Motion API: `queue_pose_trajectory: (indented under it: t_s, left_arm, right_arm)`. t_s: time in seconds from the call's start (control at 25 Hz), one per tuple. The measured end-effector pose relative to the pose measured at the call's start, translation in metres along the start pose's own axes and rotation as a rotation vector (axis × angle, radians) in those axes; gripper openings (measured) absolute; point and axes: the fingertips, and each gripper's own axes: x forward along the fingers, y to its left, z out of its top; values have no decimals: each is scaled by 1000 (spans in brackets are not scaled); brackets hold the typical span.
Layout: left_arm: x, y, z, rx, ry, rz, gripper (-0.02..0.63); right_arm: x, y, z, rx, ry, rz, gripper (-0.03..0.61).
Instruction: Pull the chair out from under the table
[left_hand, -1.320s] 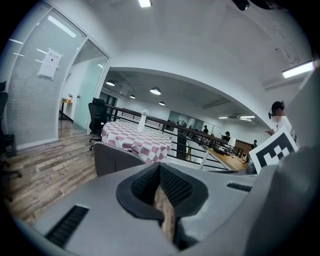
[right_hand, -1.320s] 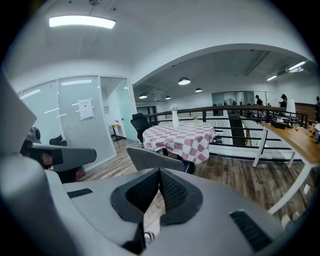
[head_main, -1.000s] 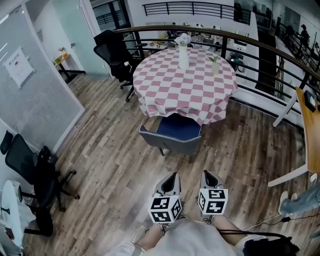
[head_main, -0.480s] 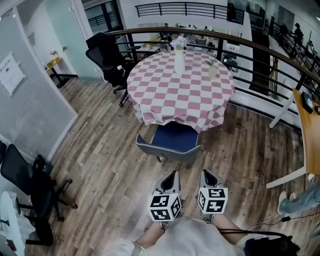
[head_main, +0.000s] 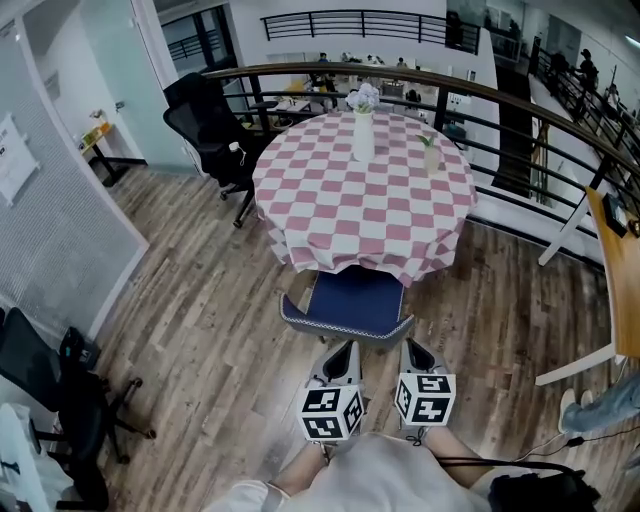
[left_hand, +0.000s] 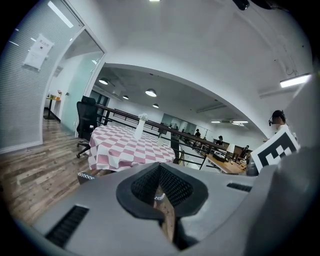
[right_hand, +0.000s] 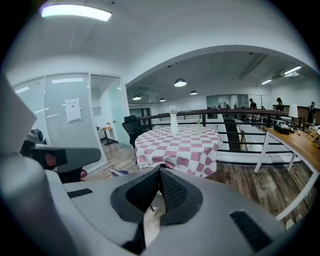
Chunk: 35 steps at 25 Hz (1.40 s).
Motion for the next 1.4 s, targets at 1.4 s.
queue_pose_trajectory:
  t_s: [1.4]
  left_arm:
    - [40,87,-2,-78,68,66,3]
  right_arm:
    - [67,23,8,-3,94,23,17]
